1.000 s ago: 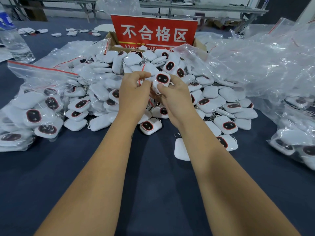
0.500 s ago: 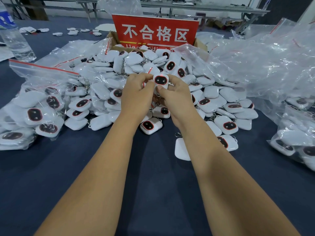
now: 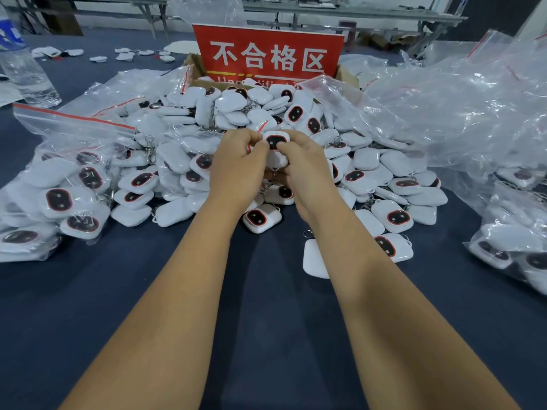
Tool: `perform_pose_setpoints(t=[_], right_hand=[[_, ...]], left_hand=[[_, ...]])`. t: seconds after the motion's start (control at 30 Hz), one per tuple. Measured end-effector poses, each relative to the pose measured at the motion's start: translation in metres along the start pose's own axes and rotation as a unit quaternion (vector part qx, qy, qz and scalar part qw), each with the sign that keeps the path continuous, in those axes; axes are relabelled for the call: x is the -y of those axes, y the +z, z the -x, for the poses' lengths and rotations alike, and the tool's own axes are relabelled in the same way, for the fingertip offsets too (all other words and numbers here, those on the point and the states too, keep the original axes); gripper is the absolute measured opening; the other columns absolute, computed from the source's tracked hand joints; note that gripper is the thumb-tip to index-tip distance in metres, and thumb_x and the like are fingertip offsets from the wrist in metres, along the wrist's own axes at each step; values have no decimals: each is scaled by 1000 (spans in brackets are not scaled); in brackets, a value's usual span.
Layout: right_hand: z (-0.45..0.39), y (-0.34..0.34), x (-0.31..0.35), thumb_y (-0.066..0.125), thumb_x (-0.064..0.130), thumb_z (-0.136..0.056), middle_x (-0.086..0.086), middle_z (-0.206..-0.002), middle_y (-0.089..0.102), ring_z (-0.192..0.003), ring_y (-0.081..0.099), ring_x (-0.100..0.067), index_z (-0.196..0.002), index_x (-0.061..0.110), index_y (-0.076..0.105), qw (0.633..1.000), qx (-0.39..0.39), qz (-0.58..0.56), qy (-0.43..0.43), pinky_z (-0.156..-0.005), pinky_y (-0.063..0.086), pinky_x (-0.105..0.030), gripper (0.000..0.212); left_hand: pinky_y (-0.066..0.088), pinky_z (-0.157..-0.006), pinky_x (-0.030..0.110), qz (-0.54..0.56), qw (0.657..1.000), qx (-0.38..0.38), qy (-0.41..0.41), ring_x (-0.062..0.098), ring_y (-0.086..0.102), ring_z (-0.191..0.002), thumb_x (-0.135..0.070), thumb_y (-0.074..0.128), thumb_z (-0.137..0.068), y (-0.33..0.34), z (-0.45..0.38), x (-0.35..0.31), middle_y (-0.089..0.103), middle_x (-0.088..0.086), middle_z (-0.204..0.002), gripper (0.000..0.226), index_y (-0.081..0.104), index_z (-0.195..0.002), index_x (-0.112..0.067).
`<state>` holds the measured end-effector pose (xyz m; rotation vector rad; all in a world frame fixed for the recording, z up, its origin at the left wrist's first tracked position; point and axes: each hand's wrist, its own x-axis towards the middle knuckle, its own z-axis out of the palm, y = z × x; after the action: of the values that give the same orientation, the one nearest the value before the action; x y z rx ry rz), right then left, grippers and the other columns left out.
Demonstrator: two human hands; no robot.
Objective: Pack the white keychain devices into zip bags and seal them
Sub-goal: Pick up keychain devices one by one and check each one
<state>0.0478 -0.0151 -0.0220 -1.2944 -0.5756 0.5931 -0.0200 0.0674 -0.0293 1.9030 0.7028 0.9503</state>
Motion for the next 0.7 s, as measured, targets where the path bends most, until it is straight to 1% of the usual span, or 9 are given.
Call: perform_pose_setpoints(t=[0.1, 0.17, 0.2, 0.27, 0.37, 0.47, 0.63, 0.7], right_hand=[[0, 0, 0, 48, 7, -95, -25, -107, 69, -90, 63, -29, -104, 13, 68, 1000, -10, 7, -6, -89, 53, -57, 23], [-1, 0, -1, 47, 7, -94, -23, -109, 69, -95, 65, -35, -105, 14, 68, 1000, -14, 18, -10, -91, 54, -57, 25], [-1, -1, -1, 48, 7, -94, -20, -109, 70, -101, 65, -37, -107, 14, 68, 999, -15, 25, -13, -91, 55, -56, 25], [-1, -1, -2, 48, 8, -95, -17, -110, 70, -106, 65, -36, -110, 13, 67, 999, -14, 35, -17, -89, 57, -53, 25], [-1, -1, -2, 49, 8, -95, -16, -109, 70, -97, 66, -27, -111, 14, 67, 999, -12, 39, -18, -87, 58, -49, 25], [-2, -2, -2, 49, 9, -95, -16, -107, 71, -89, 65, -19, -111, 15, 68, 999, -8, 38, -18, -82, 58, -41, 26], [-3, -1, -4, 48, 6, -94, -12, -99, 72, -86, 65, -19, -108, 14, 69, 1000, -1, 12, -12, -79, 58, -39, 27], [-3, -1, -4, 48, 6, -94, -12, -99, 72, -86, 65, -20, -108, 14, 69, 1000, 4, 7, -11, -79, 57, -39, 27]], left_hand=[[36, -65, 14, 2, 1000, 6, -2, -8, 51, -83, -29, 52, -92, 0, 1, 1, 51, -15, -99, 16, 57, -80, -38], [36, -66, 14, 6, 1000, 8, 0, -6, 52, -84, -31, 53, -92, 0, 1, 0, 51, -16, -98, 15, 57, -80, -39], [37, -67, 15, 7, 1000, 8, 1, -5, 53, -85, -32, 53, -92, 0, 2, 0, 51, -15, -98, 14, 57, -80, -38], [39, -70, 19, 7, 1000, 6, 5, -2, 53, -88, -33, 54, -91, 0, 1, 0, 51, -14, -97, 11, 59, -81, -36], [43, -75, 23, 6, 1000, 4, 7, 2, 54, -91, -33, 54, -91, 0, 1, 2, 52, -13, -97, 10, 63, -88, -30], [48, -83, 32, 7, 1000, 4, 2, 9, 56, -95, -34, 54, -90, 1, 1, 1, 52, -12, -98, 17, 66, -96, -23], [47, -85, 34, -4, 1000, -4, 7, 9, 55, -94, -31, 53, -91, 0, 2, -1, 53, -11, -97, 16, 65, -98, -23], [47, -84, 34, -6, 1000, -4, 11, 10, 55, -94, -30, 52, -90, 0, 3, -2, 54, -10, -97, 15, 64, -97, -24]])
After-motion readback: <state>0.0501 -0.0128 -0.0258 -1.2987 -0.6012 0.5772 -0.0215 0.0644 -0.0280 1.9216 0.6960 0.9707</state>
